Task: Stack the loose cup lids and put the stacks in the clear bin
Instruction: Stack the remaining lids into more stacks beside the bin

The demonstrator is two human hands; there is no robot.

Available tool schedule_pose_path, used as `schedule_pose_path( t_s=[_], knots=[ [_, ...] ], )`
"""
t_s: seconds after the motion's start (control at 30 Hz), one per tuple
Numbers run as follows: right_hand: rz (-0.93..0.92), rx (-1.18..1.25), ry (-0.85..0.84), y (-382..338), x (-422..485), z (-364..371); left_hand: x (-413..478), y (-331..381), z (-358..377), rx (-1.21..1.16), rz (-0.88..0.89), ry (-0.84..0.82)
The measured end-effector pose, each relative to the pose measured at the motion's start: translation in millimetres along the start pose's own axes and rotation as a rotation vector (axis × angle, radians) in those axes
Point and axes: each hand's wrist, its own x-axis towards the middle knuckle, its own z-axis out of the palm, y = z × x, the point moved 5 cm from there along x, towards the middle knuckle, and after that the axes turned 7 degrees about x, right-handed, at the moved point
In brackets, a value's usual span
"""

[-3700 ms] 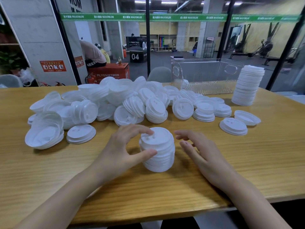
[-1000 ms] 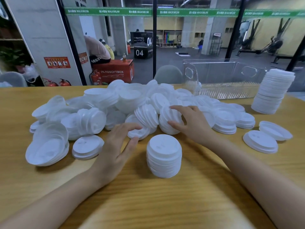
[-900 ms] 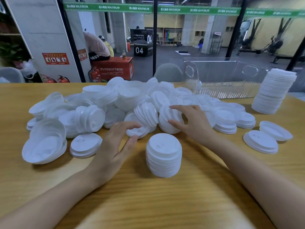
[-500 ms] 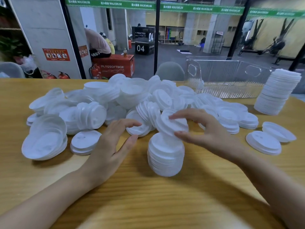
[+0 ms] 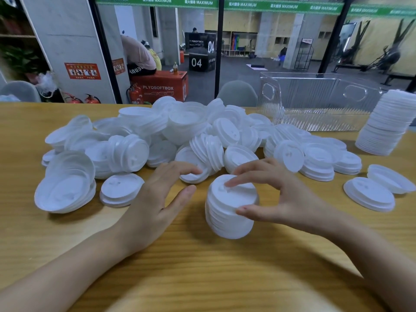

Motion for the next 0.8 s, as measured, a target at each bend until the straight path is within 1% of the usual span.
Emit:
schedule_pose_path(
  t_s=[0.13,0.23,0.33,0.4,0.47,0.6,0.8],
  knots=[
    [-0.011,-0.048,-0.018,2,0,2,-1,1,0,-0.006,-0.006,-0.010],
    [-0.009,-0.026,-0.021,1,0,3,-2,6,3,-0.004,0.037,-0.058],
    [0.007,0.049,0.091,7,3,-9,-4,9,8,-0.020,0.077,-0.135],
    [0.021,-0.044,0.191,22,5,-20,-5,11,11,-0.027,0.094,-0.167],
    [0.060,-0.239,0.241,41,8,-25,-6,12,12,-0.024,0.107,-0.179],
    [0.103,-0.458,0.238,67,14,-25,-7,11,13,-0.028,0.099,-0.187],
    [0.064,-0.598,0.200,69,27,-16,-7,12,13,-0.008,0.112,-0.177]
  ],
)
